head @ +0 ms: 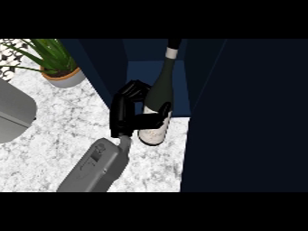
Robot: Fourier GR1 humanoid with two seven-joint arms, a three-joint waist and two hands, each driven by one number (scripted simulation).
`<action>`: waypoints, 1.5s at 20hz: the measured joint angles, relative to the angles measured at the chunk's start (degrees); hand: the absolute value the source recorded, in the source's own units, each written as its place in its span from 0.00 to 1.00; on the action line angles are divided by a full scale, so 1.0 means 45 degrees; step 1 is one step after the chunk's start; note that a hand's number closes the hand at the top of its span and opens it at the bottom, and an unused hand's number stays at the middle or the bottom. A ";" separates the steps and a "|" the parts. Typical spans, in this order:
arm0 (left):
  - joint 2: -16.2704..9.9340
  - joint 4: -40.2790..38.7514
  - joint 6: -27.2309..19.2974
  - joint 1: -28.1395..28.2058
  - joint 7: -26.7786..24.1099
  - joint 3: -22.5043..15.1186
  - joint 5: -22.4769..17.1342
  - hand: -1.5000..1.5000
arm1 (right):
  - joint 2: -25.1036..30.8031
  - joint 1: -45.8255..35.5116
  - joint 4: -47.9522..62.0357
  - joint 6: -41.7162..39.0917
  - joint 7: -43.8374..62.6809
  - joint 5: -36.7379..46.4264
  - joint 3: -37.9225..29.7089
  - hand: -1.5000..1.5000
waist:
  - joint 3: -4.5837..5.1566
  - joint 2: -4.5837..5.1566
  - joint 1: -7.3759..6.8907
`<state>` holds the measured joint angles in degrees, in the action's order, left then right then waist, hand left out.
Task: Pick up the wine, place it into the cabinet and close the cabinet
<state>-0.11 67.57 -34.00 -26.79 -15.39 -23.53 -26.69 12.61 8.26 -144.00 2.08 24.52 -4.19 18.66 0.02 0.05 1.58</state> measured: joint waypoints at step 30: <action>0.0024 -0.7271 0.0965 -0.4734 -0.2909 0.0740 -0.4968 1.00 | -0.0331 0.0301 0.0032 -0.0687 -0.0074 -0.0157 -0.0243 0.00 | 0.0000 0.0040 0.0133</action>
<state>0.00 34.85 -29.66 -48.09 -28.48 -20.20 -49.05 11.12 9.61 -143.85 -1.01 24.19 -4.90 17.56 0.02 0.23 2.18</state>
